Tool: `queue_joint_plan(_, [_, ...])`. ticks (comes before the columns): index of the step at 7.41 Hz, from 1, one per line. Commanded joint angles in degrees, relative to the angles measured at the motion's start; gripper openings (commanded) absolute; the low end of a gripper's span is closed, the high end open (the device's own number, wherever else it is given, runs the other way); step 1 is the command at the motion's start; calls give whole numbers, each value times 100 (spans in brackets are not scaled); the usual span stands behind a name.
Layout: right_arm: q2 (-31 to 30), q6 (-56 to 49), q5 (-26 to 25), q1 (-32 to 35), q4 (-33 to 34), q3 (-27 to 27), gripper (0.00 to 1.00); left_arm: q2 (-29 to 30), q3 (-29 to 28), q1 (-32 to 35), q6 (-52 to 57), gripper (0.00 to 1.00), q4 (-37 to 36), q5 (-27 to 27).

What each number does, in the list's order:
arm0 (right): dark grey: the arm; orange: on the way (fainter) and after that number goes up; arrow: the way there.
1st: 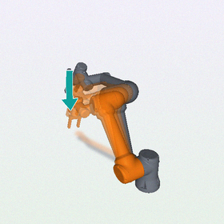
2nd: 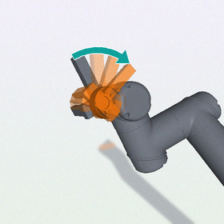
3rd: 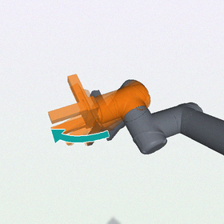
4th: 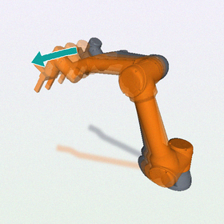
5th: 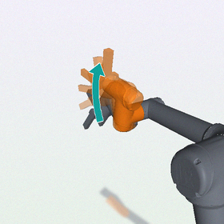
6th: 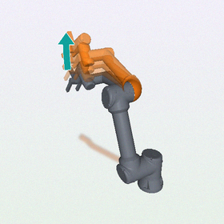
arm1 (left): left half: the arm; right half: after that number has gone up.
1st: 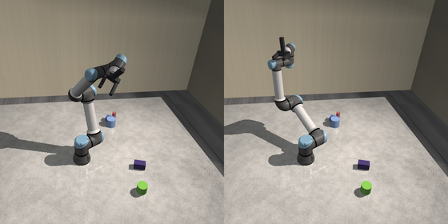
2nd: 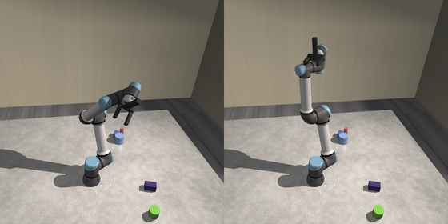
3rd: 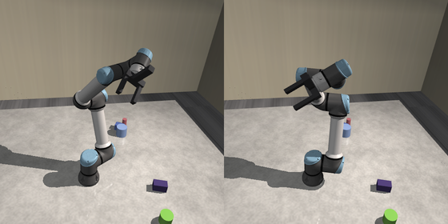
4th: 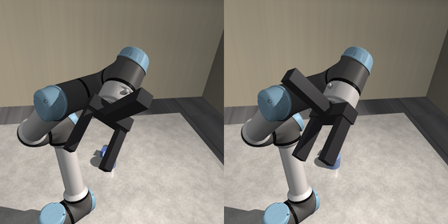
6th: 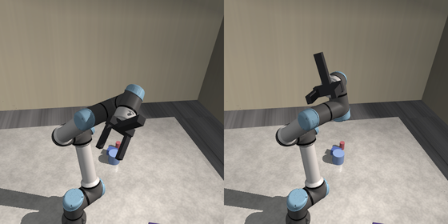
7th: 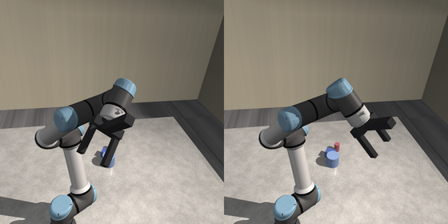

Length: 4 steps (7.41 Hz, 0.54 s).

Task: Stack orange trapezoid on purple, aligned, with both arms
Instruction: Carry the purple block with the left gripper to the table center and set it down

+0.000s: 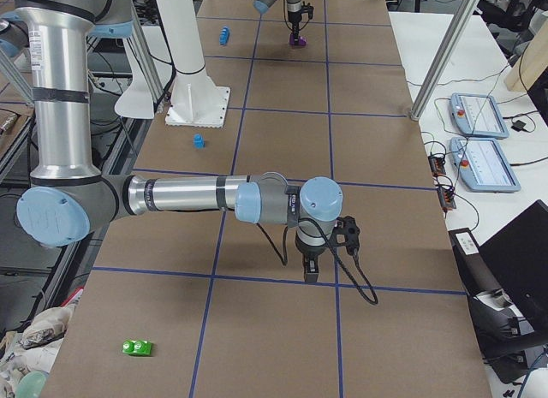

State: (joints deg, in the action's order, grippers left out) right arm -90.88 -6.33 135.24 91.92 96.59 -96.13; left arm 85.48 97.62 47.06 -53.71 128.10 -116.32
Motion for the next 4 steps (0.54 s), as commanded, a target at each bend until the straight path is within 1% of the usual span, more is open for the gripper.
queue_joint_plan(1, [0, 0, 20, -7, 0, -20, 100, 91, 894, -12, 18, 0, -939, -136])
queue_joint_plan(2, [17, 0, 20, -51, 0, -28, 100, 422, 1230, -12, 44, 0, -1267, -136])
queue_joint_plan(3, [18, 0, 11, -112, 0, -28, 100, 956, 1233, -91, 53, 0, -1505, -101])
queue_joint_plan(4, [9, 9, 11, -139, 0, -20, 100, 1701, 1181, -266, 88, 0, -2264, -40])
